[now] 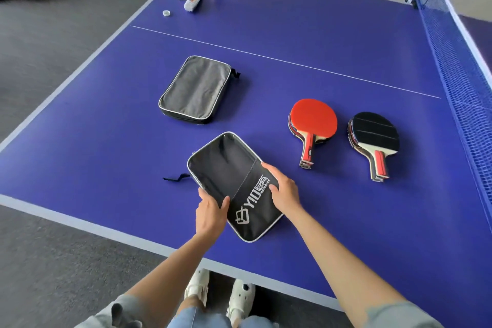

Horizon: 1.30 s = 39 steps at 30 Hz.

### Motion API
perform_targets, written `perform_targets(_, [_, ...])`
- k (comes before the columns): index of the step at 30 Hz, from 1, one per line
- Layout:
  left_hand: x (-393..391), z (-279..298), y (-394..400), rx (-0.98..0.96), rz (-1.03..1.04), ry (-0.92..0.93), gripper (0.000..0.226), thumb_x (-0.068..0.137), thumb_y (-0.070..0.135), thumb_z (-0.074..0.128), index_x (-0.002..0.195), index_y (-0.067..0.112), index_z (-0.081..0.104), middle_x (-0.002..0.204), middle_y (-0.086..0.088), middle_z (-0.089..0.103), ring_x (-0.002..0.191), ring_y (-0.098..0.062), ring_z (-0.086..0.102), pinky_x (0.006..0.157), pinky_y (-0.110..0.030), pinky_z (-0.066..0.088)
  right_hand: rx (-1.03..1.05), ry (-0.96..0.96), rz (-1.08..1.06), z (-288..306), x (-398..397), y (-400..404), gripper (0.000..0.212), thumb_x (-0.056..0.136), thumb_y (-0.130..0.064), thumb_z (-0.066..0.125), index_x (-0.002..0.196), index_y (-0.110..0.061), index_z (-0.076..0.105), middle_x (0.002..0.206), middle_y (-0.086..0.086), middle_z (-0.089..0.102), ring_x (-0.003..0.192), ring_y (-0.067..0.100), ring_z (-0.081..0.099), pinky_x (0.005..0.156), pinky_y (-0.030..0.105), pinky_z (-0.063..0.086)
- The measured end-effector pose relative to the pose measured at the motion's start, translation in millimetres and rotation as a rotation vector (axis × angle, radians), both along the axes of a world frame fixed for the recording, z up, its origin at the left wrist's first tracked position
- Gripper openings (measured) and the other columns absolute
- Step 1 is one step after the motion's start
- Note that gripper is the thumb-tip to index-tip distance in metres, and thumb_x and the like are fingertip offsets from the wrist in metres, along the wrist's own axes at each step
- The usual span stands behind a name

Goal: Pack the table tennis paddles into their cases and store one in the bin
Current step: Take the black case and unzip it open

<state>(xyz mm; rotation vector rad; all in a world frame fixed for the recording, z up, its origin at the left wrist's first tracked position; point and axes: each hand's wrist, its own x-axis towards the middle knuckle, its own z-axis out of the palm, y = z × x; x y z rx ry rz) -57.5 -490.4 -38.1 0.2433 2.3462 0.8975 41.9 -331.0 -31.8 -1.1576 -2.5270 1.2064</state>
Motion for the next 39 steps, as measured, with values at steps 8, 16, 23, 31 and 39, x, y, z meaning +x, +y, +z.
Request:
perform_targets(8, [-4, 1, 1, -0.135, 0.045, 0.051, 0.067, 0.088, 0.041, 0.059, 0.135, 0.003, 0.028, 0.13, -0.014, 0.049, 0.118, -0.035, 0.05, 0.083, -0.042, 0.044, -0.045, 0.001, 0.019, -15, 0, 11, 0.066, 0.087, 0.012, 0.05, 0.14, -0.027, 0.043, 0.139, 0.004, 0.051, 0.129, 0.021, 0.046, 0.109, 0.032, 0.038])
perform_targets(16, [-114, -1, -1, -0.066, 0.048, 0.161, 0.052, 0.091, 0.03, 0.057, 0.136, 0.007, 0.044, 0.135, -0.016, 0.045, 0.126, -0.033, 0.039, 0.102, -0.044, 0.038, 0.288, -0.015, 0.146, -7, -40, -10, 0.053, 0.087, 0.003, 0.053, 0.137, -0.014, 0.046, 0.144, 0.004, 0.045, 0.135, 0.021, 0.036, 0.113, 0.034, 0.029])
perform_targets(23, [-124, -13, 2, 0.08, 0.036, 0.023, 0.031, 0.09, 0.025, 0.061, 0.119, 0.014, 0.06, 0.118, -0.006, 0.063, 0.1, -0.021, 0.062, 0.081, -0.033, 0.048, 0.249, -0.014, 0.39, 4, -152, -28, 0.041, 0.094, -0.017, 0.052, 0.135, -0.009, 0.049, 0.142, 0.007, 0.048, 0.135, 0.021, 0.037, 0.115, 0.03, 0.024])
perform_targets(31, [-125, -22, 1, 0.168, 0.213, -0.051, 0.017, 0.084, 0.021, 0.069, 0.099, 0.015, 0.068, 0.095, -0.005, 0.07, 0.078, -0.018, 0.065, 0.074, -0.03, 0.05, 0.359, -0.449, 0.676, 2, -212, -30, 0.036, 0.096, -0.042, 0.043, 0.113, -0.022, 0.068, 0.123, 0.003, 0.059, 0.123, 0.026, 0.039, 0.102, 0.039, 0.027])
perform_targets(39, [-124, -23, 4, 0.184, 0.248, -0.065, 0.025, 0.082, 0.019, 0.071, 0.105, 0.009, 0.067, 0.103, -0.007, 0.068, 0.083, -0.017, 0.063, 0.076, -0.029, 0.051, 0.198, -0.485, 0.612, -1, -229, -34, 0.026, 0.09, -0.038, 0.057, 0.099, -0.018, 0.07, 0.11, 0.003, 0.069, 0.12, 0.027, 0.044, 0.1, 0.039, 0.031])
